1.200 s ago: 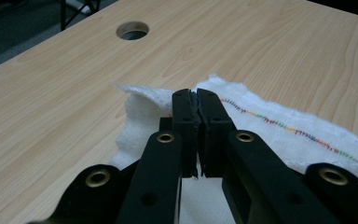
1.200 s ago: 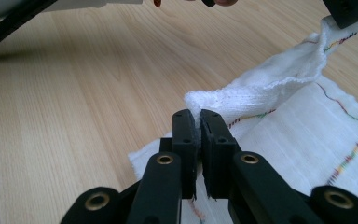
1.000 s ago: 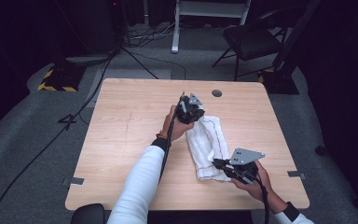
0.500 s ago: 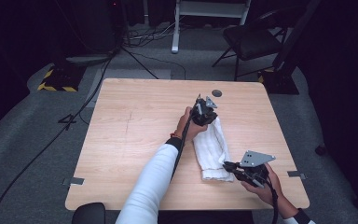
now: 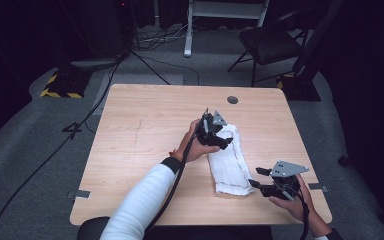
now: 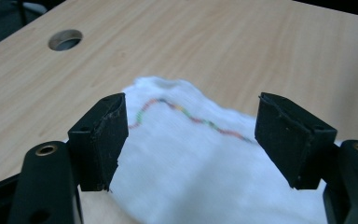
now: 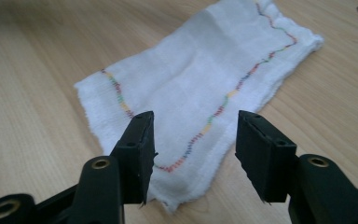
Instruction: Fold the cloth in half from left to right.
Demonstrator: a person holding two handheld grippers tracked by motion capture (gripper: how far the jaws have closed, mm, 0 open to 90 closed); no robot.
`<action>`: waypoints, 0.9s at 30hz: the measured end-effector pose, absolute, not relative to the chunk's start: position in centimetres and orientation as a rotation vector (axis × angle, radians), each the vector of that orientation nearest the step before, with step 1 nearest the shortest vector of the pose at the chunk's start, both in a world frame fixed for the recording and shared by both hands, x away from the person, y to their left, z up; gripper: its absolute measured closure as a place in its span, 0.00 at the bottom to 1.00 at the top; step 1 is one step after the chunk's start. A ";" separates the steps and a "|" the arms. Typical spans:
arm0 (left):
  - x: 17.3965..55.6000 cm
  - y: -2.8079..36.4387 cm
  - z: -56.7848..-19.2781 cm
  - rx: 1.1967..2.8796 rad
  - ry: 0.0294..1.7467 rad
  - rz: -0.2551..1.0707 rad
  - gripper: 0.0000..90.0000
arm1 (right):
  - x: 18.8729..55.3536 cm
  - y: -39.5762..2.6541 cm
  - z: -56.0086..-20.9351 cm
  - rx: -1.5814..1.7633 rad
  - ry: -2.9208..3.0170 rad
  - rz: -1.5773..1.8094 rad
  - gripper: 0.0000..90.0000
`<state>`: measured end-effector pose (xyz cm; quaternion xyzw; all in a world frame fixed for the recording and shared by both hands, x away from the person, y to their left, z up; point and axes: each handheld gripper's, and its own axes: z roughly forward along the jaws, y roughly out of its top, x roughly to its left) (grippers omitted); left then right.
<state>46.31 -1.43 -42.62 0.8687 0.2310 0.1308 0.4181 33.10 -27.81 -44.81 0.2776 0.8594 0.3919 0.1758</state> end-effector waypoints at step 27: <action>38.9 1.2 -49.5 2.394 0.348 0.081 0.36 | 37.9 -26.3 -49.0 0.837 2.591 0.991 0.43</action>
